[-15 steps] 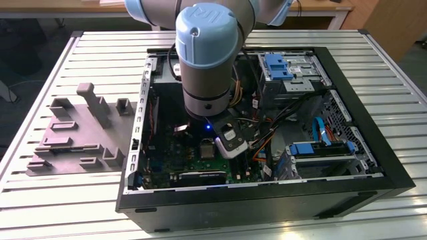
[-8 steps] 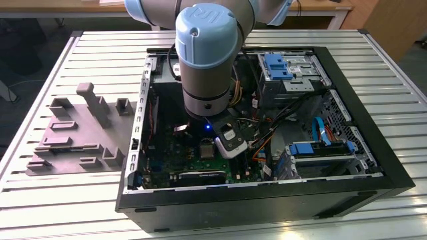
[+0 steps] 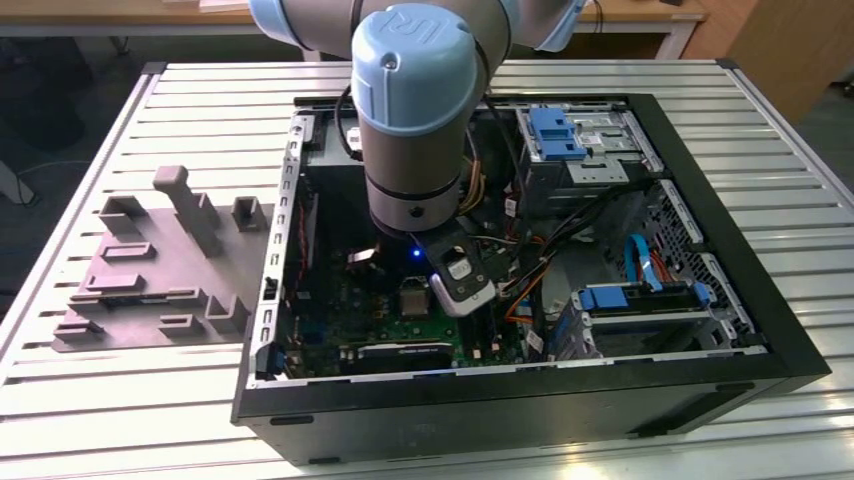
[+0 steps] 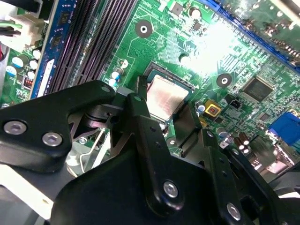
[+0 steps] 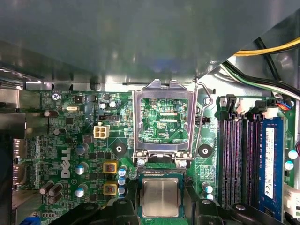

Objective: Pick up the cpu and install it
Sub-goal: 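Place the cpu into insertion slot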

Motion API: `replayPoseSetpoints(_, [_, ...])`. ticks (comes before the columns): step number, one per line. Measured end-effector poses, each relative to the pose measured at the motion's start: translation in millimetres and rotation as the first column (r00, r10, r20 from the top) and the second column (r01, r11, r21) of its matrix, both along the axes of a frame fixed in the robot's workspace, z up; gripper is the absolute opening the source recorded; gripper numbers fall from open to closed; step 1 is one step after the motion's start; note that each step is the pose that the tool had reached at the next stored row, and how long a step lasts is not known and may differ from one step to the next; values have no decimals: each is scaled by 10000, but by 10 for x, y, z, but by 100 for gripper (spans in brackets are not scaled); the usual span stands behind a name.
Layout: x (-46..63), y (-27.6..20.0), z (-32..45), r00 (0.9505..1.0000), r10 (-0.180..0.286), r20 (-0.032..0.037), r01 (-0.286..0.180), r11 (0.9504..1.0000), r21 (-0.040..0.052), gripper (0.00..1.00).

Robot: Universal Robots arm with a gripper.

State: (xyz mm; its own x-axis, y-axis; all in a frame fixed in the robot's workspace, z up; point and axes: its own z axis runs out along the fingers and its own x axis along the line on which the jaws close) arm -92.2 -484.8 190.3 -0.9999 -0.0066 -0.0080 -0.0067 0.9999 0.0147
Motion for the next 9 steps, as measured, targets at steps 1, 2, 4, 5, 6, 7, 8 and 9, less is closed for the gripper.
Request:
replayPoseSetpoints(1, [0, 0, 1, 10000, 0, -1, 0, 10000, -2, 47])
replayPoseSetpoints(2, [0, 0, 0, 10000, -1, -2, 1, 10000, -3, 47])
replayPoseSetpoints(4, [3, 0, -5, 10000, -14, -2, 14, 10000, -4, 47])
replayPoseSetpoints(5, [3, 0, -8, 10000, -23, -1, 23, 10000, -2, 47])
replayPoseSetpoints(6, [4, 0, -11, 10000, -32, -1, 32, 10000, -2, 47])
replayPoseSetpoints(7, [5, -1, -13, 10000, -37, -2, 37, 10000, -3, 47])
replayPoseSetpoints(8, [5, -1, -15, 10000, -41, -3, 41, 10000, -2, 47])
replayPoseSetpoints(9, [5, 0, -17, 10000, -46, -3, 46, 10000, -3, 47])
